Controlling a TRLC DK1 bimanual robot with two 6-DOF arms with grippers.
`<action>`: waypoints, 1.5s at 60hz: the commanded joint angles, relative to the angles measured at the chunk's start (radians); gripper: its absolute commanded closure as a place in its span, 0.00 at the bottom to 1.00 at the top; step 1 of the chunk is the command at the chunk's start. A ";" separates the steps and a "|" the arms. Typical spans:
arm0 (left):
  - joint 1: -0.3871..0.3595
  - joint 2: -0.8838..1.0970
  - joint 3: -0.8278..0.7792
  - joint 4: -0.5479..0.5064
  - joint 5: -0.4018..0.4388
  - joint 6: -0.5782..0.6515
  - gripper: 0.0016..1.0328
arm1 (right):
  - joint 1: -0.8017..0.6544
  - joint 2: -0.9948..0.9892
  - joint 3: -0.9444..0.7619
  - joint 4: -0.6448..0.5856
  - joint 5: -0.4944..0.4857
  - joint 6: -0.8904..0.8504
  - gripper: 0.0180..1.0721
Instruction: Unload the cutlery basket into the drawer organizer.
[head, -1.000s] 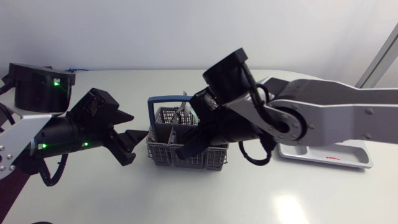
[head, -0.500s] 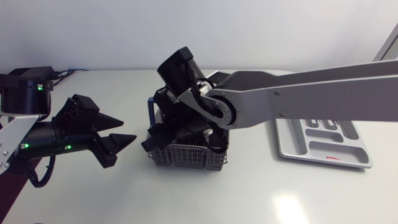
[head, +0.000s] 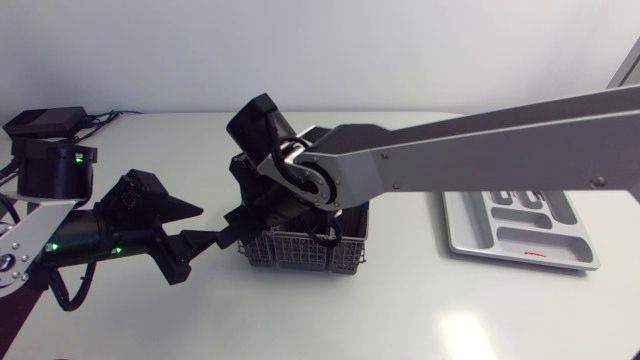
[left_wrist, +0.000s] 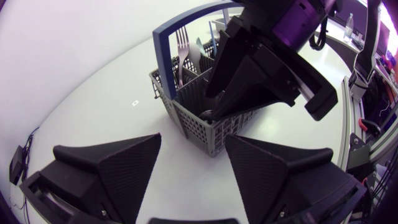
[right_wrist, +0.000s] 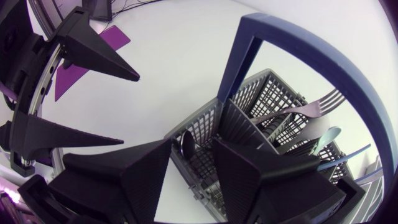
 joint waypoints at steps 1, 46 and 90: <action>0.014 0.015 -0.024 0.010 0.016 0.024 0.29 | 0.007 0.038 0.030 -0.015 0.016 0.029 0.56; 0.012 0.023 -0.031 0.021 0.030 0.023 0.29 | 0.016 0.091 0.065 -0.074 0.043 0.021 0.81; -0.028 0.024 -0.032 0.029 0.028 0.003 0.29 | -0.013 -0.086 -0.026 0.004 -0.056 0.032 0.90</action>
